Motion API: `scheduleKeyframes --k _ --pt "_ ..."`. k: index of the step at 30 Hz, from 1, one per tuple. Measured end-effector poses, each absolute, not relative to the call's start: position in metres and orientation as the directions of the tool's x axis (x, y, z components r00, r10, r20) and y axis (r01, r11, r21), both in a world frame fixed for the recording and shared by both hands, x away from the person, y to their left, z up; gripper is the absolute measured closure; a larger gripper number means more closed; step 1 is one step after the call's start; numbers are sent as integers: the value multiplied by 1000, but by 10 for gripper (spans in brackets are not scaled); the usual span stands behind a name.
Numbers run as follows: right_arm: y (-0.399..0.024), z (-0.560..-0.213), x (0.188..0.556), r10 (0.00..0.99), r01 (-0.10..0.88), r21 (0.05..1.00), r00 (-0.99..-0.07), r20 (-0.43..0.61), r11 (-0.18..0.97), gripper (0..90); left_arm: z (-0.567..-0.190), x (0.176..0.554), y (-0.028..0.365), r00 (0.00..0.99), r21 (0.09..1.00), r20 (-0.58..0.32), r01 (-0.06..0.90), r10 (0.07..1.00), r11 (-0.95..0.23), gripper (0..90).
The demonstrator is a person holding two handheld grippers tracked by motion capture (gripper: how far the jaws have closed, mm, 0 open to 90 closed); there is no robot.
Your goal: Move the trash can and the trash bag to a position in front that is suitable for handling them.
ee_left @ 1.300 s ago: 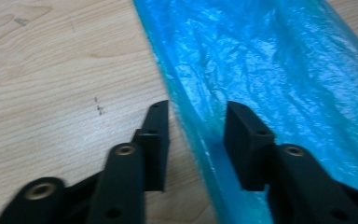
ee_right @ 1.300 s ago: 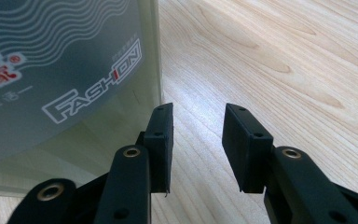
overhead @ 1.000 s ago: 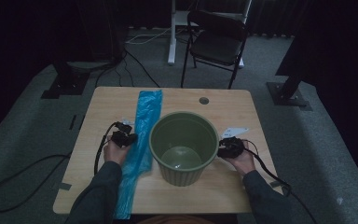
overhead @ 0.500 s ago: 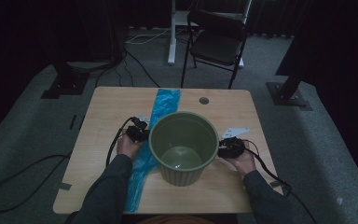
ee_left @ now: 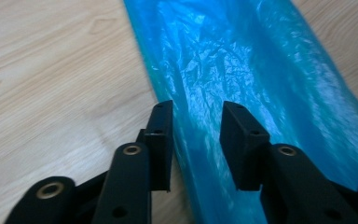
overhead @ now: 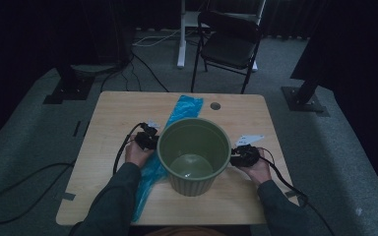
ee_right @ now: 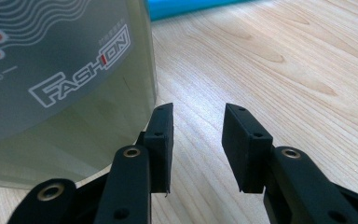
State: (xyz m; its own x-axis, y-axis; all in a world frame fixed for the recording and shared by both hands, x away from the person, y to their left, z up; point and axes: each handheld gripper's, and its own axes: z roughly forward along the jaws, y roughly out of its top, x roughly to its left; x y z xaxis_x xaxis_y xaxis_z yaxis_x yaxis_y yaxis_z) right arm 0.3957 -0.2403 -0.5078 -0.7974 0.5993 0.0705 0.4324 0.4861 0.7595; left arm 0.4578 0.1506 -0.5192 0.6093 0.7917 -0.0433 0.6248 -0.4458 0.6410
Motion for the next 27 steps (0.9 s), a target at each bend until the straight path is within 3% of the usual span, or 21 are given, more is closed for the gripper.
scheduleKeyframes --k 12,20,27 --pt "-241 -509 395 602 435 754 -796 66 493 627 -498 422 172 585 697 -76 611 808 -376 578" --pt "-242 -508 394 601 432 753 -797 61 497 625 -500 389 163 658 672 -46 577 752 -464 531" --pt "-242 -508 395 604 436 753 -795 65 493 623 -513 377 169 661 606 -1 597 750 -525 527"
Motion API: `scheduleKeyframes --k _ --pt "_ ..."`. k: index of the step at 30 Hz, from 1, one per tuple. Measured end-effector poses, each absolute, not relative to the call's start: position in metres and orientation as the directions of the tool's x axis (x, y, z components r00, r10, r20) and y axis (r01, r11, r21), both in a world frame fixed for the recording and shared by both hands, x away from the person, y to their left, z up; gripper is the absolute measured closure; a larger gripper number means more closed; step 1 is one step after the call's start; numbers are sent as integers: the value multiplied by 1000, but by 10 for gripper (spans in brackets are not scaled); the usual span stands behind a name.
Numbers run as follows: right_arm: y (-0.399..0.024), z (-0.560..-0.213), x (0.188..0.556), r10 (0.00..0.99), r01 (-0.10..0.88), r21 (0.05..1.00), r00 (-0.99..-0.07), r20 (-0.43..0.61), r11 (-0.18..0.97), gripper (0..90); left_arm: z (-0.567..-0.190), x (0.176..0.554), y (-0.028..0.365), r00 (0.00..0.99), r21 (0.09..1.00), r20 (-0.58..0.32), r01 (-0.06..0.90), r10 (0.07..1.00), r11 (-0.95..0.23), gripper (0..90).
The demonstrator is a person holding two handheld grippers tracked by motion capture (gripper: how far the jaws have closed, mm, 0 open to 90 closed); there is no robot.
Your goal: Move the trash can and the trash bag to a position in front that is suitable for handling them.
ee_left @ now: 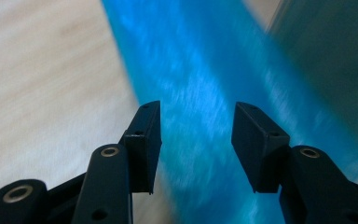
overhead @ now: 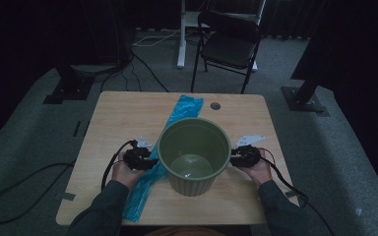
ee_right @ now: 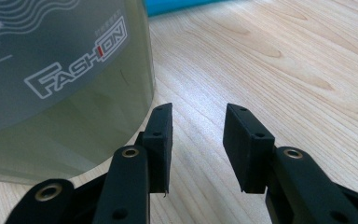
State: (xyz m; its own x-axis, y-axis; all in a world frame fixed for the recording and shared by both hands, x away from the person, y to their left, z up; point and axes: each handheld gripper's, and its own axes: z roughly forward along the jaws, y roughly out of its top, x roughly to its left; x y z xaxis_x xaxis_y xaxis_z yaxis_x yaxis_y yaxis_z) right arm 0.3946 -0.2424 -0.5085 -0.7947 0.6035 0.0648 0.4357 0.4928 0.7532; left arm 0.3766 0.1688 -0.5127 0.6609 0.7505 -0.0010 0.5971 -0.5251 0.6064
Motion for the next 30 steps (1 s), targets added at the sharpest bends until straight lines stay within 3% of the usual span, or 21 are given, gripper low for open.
scheduleKeyframes --k 5,8,11,17,26,30 --pt "-242 -508 394 603 433 755 -795 63 492 622 -522 375 170 646 564 46 613 762 -554 571" --pt "-242 -508 395 604 433 755 -795 62 492 621 -520 379 175 618 545 97 623 780 -561 681" --pt "-242 -509 395 604 435 752 -794 62 496 621 -519 386 186 575 538 128 644 808 -543 721" --pt "-242 -509 395 605 436 752 -794 63 494 622 -519 401 220 456 525 190 701 869 -483 722" --pt "-242 -510 395 605 439 748 -794 64 497 622 -519 415 274 274 557 146 772 951 -308 693" --pt "-242 -509 395 606 438 752 -793 64 493 622 -512 413 274 309 602 91 740 947 -299 633"
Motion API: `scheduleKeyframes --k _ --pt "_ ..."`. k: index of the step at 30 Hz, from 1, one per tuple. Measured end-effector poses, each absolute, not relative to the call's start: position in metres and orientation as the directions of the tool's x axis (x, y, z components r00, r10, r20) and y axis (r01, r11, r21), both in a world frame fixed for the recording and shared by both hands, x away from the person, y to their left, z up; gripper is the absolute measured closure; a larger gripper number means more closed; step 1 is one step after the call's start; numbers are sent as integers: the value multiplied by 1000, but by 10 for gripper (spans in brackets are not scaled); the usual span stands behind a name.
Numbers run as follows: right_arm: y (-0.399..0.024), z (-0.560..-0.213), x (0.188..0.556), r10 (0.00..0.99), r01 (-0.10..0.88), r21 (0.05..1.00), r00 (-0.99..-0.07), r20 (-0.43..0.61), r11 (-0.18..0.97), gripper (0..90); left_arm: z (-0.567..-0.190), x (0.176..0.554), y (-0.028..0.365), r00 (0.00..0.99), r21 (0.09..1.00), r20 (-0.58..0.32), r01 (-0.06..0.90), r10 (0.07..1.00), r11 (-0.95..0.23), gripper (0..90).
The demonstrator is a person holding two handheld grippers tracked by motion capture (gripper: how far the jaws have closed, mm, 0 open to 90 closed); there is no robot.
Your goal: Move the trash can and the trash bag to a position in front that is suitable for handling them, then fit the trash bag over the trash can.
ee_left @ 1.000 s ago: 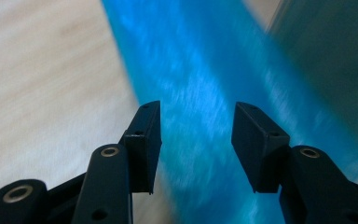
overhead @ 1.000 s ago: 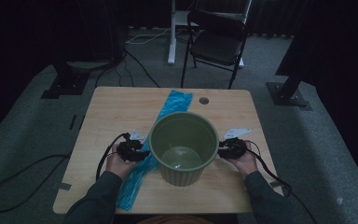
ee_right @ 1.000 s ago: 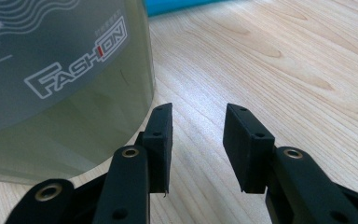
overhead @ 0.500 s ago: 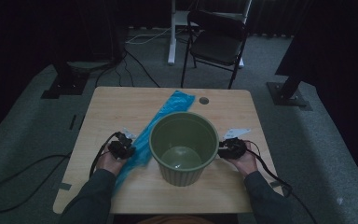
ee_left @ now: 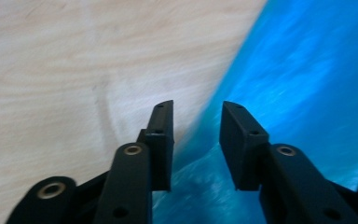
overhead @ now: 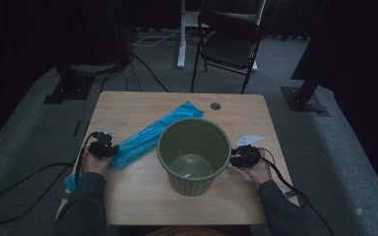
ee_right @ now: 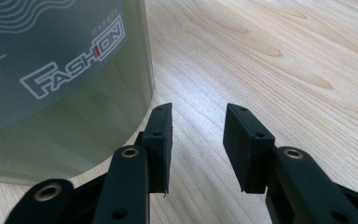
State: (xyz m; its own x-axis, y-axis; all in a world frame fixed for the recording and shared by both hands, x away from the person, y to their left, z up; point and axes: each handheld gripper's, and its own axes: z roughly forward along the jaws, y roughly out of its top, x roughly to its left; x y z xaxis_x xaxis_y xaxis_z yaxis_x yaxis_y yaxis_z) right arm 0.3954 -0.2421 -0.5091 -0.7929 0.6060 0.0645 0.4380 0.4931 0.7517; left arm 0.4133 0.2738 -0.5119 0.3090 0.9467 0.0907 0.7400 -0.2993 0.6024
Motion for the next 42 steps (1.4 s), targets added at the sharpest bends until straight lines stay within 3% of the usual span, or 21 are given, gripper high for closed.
scheduleKeyframes --k 18,30,42 --pt "-243 -509 396 605 440 752 -793 69 491 619 -489 426 211 476 715 -29 624 879 -314 578" --pt "-245 -508 395 608 440 753 -791 67 490 617 -487 440 175 522 758 -17 564 853 -329 530" --pt "-245 -511 396 607 446 747 -791 72 492 610 -499 463 159 547 724 -63 600 835 -339 501"
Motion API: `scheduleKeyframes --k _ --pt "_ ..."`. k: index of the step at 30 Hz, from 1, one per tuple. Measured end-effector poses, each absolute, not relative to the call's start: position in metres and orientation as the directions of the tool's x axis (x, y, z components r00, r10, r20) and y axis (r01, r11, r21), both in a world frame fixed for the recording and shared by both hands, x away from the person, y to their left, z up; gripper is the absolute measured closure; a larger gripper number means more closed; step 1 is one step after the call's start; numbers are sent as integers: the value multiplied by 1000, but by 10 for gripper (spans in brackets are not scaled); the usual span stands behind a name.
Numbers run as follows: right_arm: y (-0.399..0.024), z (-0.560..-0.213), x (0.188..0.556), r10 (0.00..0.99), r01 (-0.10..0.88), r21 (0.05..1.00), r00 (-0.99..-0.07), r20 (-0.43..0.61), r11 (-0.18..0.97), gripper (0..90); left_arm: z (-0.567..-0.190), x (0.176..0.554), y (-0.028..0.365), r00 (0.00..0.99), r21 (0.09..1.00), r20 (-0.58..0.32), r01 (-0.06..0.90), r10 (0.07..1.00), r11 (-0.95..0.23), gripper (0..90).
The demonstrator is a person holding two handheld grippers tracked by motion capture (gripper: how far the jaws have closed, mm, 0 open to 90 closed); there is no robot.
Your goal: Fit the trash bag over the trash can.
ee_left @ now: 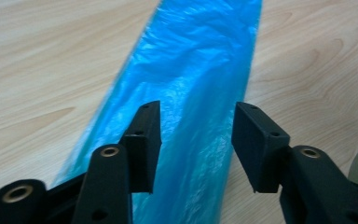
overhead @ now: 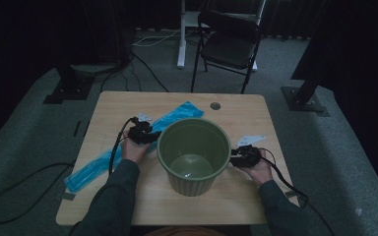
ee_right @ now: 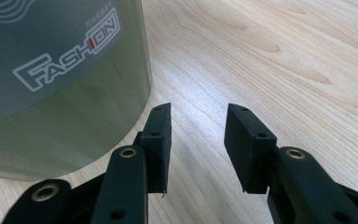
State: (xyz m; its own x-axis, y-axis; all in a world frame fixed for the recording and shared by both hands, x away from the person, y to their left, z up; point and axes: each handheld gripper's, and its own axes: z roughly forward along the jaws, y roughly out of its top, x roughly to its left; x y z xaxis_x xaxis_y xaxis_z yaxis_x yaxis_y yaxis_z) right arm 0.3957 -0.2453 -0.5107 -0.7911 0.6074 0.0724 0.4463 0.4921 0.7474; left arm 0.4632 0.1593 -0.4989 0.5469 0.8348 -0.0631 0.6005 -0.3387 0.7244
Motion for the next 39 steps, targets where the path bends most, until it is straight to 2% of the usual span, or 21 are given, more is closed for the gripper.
scheduleKeyframes --k 3,7,15,18,23,24,29,39 --pt "-245 -511 396 607 449 744 -791 74 494 608 -501 465 156 561 722 -63 596 825 -351 408" --pt "-246 -512 396 607 450 744 -791 74 495 608 -504 470 154 567 703 -86 617 819 -354 340" --pt "-246 -511 395 605 448 743 -793 73 497 606 -518 475 147 560 649 -48 647 827 -400 313" --pt "-246 -512 396 607 452 740 -791 74 498 604 -526 478 149 542 613 -56 681 838 -399 358" --pt "-247 -512 396 606 451 738 -792 71 502 604 -528 475 153 534 617 -51 681 844 -394 418" --pt "-246 -512 396 606 452 737 -792 73 503 604 -525 475 157 523 600 -34 692 852 -401 524" --pt "-246 -512 395 604 453 737 -793 76 502 604 -525 471 166 522 595 4 684 853 -422 653" --pt "-248 -505 387 579 449 721 -811 82 527 604 -526 456 183 496 610 17 683 868 -402 883"
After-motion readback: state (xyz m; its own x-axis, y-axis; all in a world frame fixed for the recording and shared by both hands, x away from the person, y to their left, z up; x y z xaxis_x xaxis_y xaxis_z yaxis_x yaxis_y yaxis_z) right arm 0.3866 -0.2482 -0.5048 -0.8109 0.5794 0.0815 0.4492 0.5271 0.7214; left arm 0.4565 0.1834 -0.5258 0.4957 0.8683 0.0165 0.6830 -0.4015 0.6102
